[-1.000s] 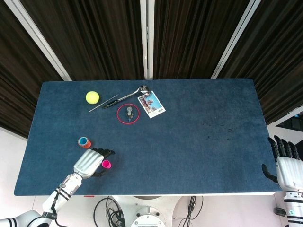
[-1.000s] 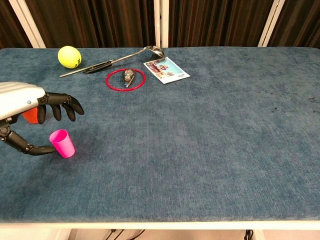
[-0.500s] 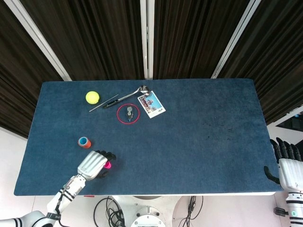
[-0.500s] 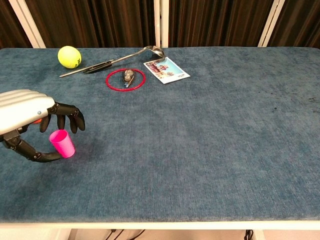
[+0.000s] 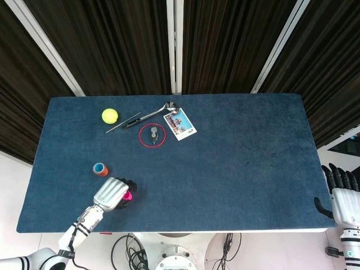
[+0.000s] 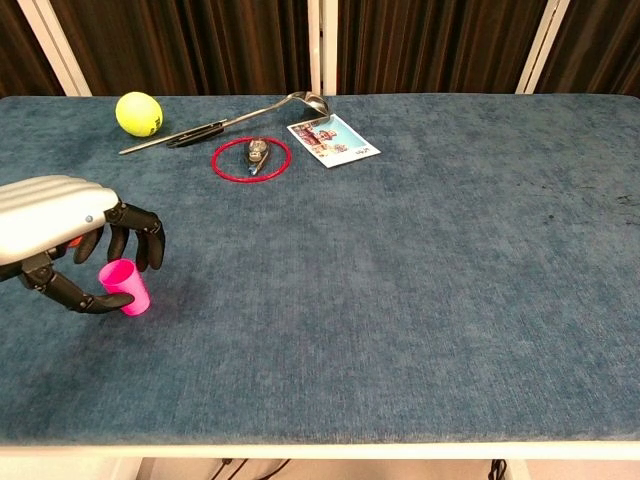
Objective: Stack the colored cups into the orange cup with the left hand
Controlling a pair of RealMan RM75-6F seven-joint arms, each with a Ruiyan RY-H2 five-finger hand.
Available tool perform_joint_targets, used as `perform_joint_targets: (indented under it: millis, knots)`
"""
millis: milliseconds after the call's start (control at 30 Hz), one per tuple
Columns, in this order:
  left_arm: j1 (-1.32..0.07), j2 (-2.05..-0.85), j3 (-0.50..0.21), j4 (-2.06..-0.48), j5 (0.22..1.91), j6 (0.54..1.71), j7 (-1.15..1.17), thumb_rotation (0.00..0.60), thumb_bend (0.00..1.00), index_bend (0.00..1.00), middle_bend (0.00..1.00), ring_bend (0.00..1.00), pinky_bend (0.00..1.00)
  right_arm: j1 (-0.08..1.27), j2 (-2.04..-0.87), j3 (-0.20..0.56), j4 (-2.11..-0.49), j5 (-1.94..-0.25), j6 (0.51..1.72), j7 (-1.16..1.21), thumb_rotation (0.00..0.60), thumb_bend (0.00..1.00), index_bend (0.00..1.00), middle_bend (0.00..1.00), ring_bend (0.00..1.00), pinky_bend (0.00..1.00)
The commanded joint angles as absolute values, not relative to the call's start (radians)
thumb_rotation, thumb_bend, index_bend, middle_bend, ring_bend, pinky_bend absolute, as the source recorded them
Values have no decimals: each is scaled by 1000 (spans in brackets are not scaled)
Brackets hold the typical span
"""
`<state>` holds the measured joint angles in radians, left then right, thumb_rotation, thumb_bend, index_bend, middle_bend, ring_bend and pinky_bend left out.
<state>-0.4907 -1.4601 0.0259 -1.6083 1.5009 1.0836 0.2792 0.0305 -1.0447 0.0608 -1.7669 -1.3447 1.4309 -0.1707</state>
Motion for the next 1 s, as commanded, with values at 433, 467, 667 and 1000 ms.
perform_joint_targets:
  millis: [433,467,667,1000]
  knots:
    - [-485,-1478,30,-1581,1507,1096,270,600,287,531,530,577,702,29,-1045,59,-1765,-1344,1432,-171,600,291,0,0,0,0]
    - [-484,-1481,30,-1577,1509,1099,269,600,287,535,533,580,706,29,-1045,59,-1764,-1343,1431,-171,600,291,0,0,0,0]
    - [-483,-1480,26,-1575,1521,1114,265,600,290,545,547,594,723,31,-1046,60,-1763,-1342,1429,-171,600,291,0,0,0,0]
    - [-481,-1387,-11,-1682,1503,1149,277,600,289,546,547,594,723,28,-1038,64,-1771,-1350,1443,-168,600,291,0,0,0,0]
